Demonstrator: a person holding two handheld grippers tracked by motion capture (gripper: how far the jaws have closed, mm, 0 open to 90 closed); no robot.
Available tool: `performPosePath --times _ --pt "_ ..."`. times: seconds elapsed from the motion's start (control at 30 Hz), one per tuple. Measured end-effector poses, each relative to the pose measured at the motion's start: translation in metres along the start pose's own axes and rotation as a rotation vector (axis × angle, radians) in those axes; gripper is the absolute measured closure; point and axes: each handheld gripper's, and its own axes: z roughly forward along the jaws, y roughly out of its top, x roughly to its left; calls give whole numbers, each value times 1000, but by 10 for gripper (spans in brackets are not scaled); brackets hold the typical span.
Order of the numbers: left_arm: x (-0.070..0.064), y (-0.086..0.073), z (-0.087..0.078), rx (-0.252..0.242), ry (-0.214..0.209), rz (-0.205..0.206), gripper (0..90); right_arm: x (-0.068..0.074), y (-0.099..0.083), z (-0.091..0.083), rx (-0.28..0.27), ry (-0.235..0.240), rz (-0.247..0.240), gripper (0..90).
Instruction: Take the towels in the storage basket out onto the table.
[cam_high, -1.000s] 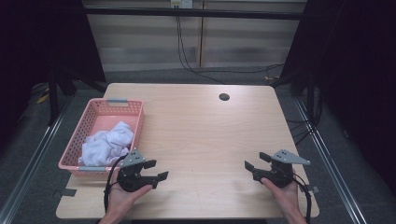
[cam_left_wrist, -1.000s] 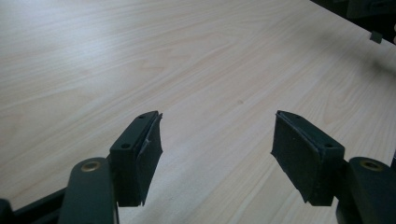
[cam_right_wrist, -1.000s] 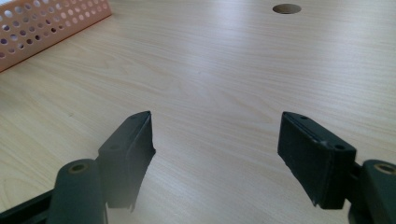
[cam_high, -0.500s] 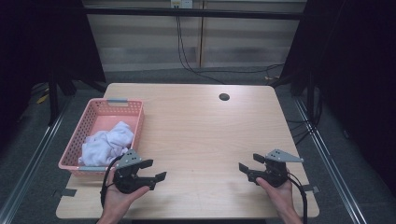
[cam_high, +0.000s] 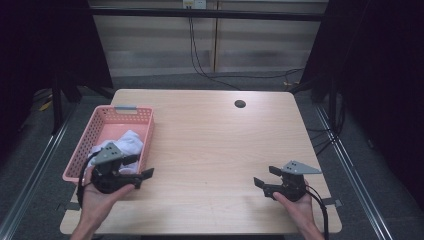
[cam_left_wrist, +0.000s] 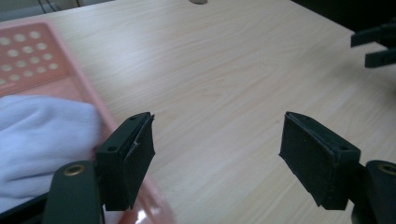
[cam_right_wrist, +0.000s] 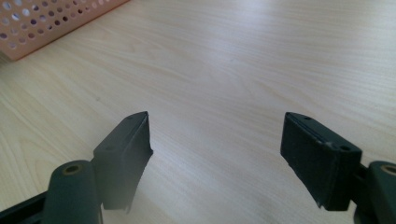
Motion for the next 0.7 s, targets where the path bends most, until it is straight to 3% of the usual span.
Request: performPosePath --times 0.1,0.17,0.27,0.3,0.4,0.5,0.57,0.6,0.7 --pt "11 1 -3 13 21 -12 227 0 1 0 -6 6 0 241" --pt "24 1 -4 38 74 -43 217 0 1 1 2 7 -5 239" --pt "32 1 -4 49 96 -55 190 0 1 2 2 -6 -2 241" --pt "41 3 -5 64 126 -57 184 0 1 2 -3 -4 1 241" --pt "56 7 -6 89 122 -57 158 2 1 2 -6 -3 0 241" --pt "71 10 -3 142 173 -54 166 3 1 2 -6 0 -4 240" --pt "79 10 -1 160 167 -62 168 3 1 3 -1 4 -4 240" --pt "88 10 1 208 175 -43 171 3 1 3 1 0 -12 240" --pt "95 9 3 227 170 -46 167 2 1 3 0 -2 -5 239"
